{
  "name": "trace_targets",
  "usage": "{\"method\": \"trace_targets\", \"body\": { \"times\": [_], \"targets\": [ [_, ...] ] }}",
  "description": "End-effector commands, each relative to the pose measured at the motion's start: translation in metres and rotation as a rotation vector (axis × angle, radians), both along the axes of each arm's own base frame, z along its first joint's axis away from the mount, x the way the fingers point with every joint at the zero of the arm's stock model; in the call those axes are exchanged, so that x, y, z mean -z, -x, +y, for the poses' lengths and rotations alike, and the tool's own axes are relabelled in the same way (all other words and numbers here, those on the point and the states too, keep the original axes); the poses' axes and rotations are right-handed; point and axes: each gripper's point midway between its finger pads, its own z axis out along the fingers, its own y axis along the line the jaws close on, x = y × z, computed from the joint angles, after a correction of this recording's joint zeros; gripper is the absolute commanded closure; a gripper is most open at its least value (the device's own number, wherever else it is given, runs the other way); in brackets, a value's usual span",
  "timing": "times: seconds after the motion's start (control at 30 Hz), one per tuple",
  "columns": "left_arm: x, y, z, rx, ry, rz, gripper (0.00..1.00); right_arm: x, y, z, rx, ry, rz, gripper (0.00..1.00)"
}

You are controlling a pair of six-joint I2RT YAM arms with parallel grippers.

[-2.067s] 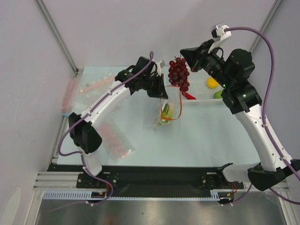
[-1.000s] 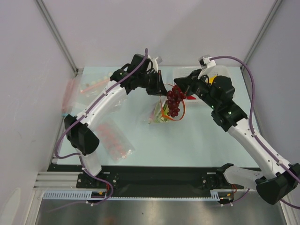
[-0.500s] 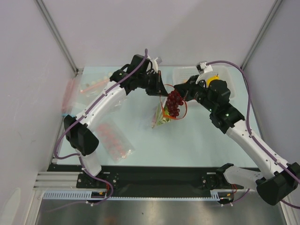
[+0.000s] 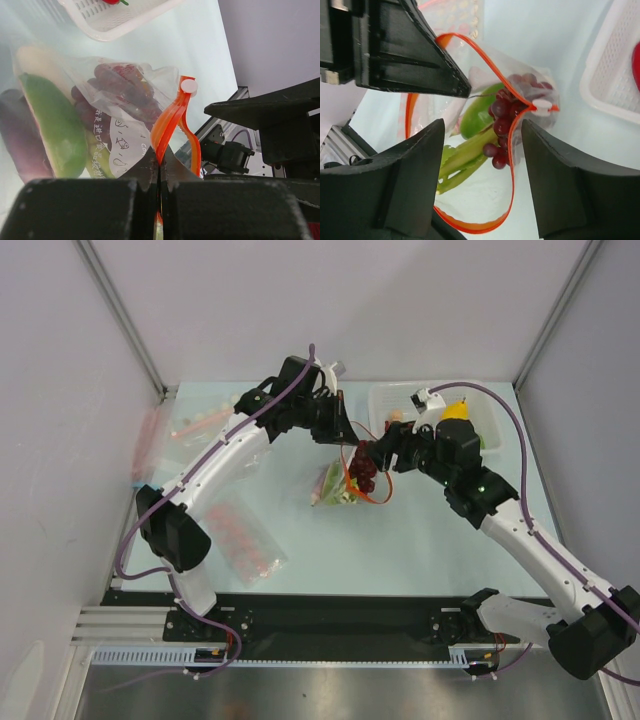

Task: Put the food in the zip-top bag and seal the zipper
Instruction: Place the fake fruit in the zipper food storage bag, then adjust the zipper food storage bag at the center of the board.

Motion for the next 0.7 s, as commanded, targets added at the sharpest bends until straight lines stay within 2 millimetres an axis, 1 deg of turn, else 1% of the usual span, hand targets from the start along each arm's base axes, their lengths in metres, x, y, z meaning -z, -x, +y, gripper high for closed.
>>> {"method": "trace_targets", "body": {
  "times": [0.0,0.03,0.1,0.13,0.17,0.23,0.3,0.37,0.47,0.57,0.67],
  "targets": [
    [-0.040,0.005,0.003,0.006,0.080,-0.081,1.00,-0.030,0.008,-0.012,0.042,-0.006,-0.025,0.32],
    [-0.041,0.005,0.003,0.005,0.079,-0.087,1.00,-0.020,0.012,-0.017,0.052,0.024,0.021,0.34],
    [-0.040,0.004,0.004,0.000,0.071,-0.090,1.00,-0.020,0.017,-0.021,0.065,0.036,0.057,0.37],
    [-0.040,0.004,0.005,-0.003,0.066,-0.090,1.00,-0.015,0.021,-0.023,0.067,0.046,0.078,0.37],
    [-0.040,0.003,0.005,-0.003,0.065,-0.094,1.00,-0.006,0.026,-0.026,0.069,0.064,0.116,0.37],
    [-0.039,0.002,0.006,-0.006,0.058,-0.098,1.00,0.004,0.033,-0.032,0.093,0.064,0.162,0.38],
    [-0.040,0.001,0.006,-0.009,0.056,-0.102,1.00,0.011,0.037,-0.033,0.112,0.037,0.204,0.37],
    [-0.039,0.001,0.006,-0.008,0.055,-0.099,1.00,0.025,0.040,-0.035,0.138,0.028,0.257,0.35],
    [-0.039,0.001,0.006,-0.012,0.053,-0.100,1.00,0.044,0.043,-0.030,0.159,0.000,0.361,0.34],
    [-0.041,0.000,0.007,-0.012,0.053,-0.107,1.00,0.059,0.044,-0.019,0.137,-0.031,0.436,0.40],
    [-0.038,0.000,0.008,-0.016,0.044,-0.104,1.00,0.067,0.043,-0.013,0.131,-0.037,0.456,0.45]
  ]
}}
